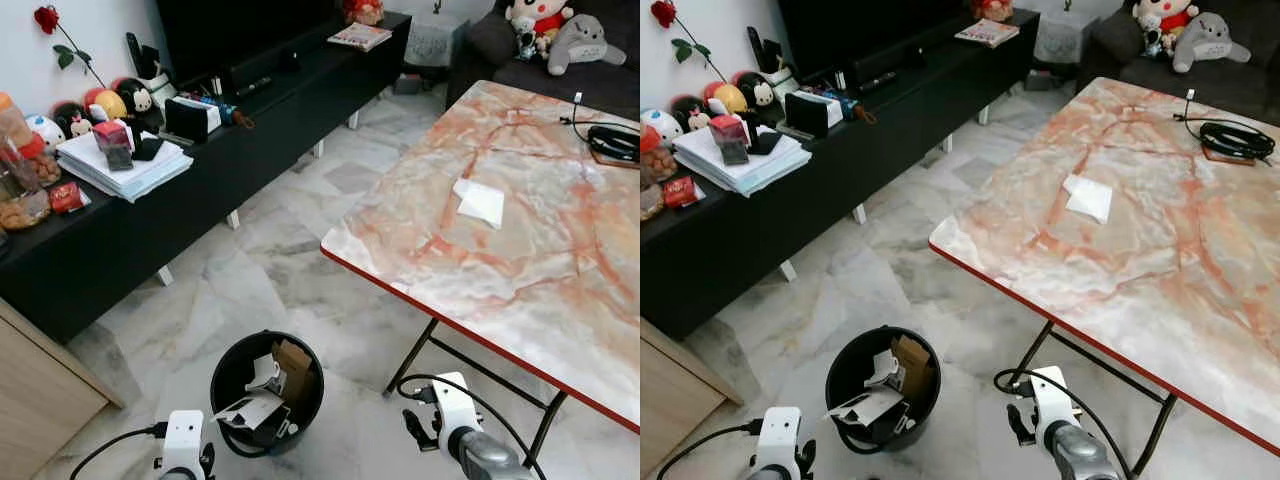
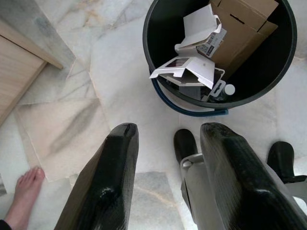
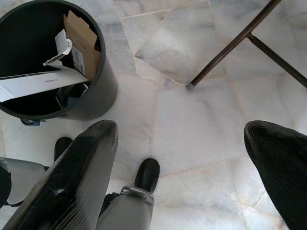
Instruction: Picking trash to rubbish bin
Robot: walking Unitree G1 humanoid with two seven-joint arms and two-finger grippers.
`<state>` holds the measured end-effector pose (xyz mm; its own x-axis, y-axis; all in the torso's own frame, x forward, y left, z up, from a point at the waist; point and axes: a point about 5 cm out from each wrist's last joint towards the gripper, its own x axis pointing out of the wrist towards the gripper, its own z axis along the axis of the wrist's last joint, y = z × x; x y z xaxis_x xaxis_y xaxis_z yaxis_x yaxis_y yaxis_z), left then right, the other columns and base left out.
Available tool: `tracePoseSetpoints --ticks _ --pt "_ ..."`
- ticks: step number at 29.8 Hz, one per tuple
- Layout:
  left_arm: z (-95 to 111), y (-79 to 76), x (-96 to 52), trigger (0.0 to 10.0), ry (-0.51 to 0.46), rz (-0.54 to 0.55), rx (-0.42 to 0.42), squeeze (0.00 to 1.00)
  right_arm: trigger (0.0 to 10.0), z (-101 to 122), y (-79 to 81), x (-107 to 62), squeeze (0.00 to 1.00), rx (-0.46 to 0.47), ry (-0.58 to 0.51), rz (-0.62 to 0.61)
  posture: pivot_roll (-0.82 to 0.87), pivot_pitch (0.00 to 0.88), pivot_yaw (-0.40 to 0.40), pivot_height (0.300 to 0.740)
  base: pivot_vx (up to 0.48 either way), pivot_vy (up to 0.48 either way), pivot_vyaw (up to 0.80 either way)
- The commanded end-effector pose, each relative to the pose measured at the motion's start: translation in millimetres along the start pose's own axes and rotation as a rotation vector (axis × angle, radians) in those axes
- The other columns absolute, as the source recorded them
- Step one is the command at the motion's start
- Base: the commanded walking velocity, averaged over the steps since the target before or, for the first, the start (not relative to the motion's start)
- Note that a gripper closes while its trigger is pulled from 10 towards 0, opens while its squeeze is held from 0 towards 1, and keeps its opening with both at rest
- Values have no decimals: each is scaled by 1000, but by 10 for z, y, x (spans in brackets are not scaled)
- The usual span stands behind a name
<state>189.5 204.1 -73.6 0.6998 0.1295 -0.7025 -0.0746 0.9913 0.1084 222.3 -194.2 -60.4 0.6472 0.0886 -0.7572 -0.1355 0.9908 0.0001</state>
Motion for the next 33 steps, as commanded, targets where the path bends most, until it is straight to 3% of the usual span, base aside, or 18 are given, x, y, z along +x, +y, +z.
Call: tracePoseSetpoints --ticks 1,33 --pt "-91 26 -22 10000 42 18 -4 0 10000 -66 11 -7 0 16 22 -9 -35 20 -23 740 0 0 0" --pt "-48 -4 -11 10000 21 20 -33 0 10000 -99 98 1 0 25 18 16 -44 0 -21 740 0 0 0"
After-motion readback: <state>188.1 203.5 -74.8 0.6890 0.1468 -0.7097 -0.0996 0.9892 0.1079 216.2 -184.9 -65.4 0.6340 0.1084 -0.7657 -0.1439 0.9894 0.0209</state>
